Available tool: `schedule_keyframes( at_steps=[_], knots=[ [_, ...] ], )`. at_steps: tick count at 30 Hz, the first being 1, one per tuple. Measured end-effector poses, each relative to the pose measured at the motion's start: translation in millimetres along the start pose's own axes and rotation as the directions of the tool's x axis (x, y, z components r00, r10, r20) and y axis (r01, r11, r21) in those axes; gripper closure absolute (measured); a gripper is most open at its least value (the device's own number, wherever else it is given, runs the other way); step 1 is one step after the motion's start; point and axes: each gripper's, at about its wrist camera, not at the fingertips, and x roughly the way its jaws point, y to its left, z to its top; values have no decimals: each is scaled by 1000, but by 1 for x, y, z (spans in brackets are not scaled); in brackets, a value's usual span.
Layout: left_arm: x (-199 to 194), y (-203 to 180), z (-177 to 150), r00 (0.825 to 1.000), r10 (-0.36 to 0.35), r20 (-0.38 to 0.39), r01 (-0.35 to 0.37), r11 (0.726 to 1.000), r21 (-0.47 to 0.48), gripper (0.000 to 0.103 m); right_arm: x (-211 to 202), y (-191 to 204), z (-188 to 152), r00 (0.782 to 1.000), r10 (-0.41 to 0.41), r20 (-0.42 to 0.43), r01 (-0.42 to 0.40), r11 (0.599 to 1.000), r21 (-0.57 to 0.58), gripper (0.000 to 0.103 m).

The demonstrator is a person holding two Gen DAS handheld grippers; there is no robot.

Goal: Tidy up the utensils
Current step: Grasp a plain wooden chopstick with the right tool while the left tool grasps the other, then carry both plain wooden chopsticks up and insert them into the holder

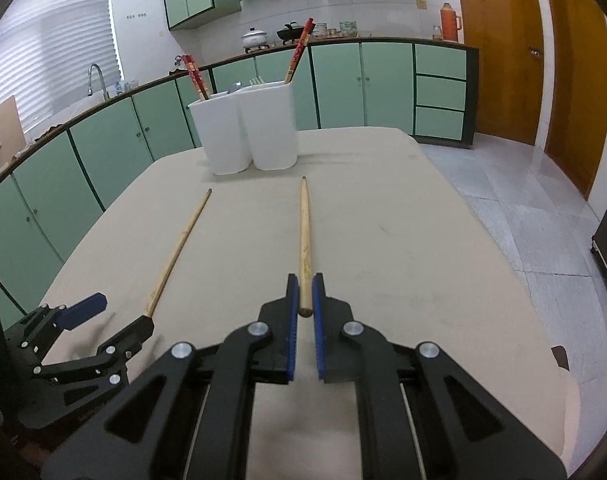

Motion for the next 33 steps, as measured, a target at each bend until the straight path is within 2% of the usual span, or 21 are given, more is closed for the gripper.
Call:
schedule_keyframes(
  at_steps=[4, 7, 11, 17, 20, 26, 33],
  knots=[
    [4, -1, -3, 999, -25, -38, 25, 999, -20, 53, 0, 1, -1, 1000, 5, -2, -5, 1000, 0, 97],
    [4, -4, -4, 999, -24, -35, 24, 1000, -10, 63, 0, 2, -1, 1000, 3, -2, -3, 1000, -6, 97],
    [5, -5, -5, 999, -26, -33, 26, 1000, -8, 92, -1, 3, -2, 1000, 3, -4, -3, 1000, -6, 97],
    [4, -2, -2, 999, -33, -31, 32, 999, -14, 96, -4, 7, -2, 1000, 3, 2, -3, 1000, -28, 97],
    [-5, -3, 3, 1000, -27, -6, 27, 1000, -3, 96, -7, 11, 1, 1000, 1, 13, 0, 999, -48, 97],
    [-36, -1, 26, 997, -8, 77, 7, 1000, 14, 96, -21, 17, 14, 998, -1, 57, 6, 996, -88, 97],
    [-69, 2, 60, 984, -31, 175, 26, 999, 29, 96, -44, 18, 41, 992, 27, 122, -14, 994, -109, 97]
  ],
)
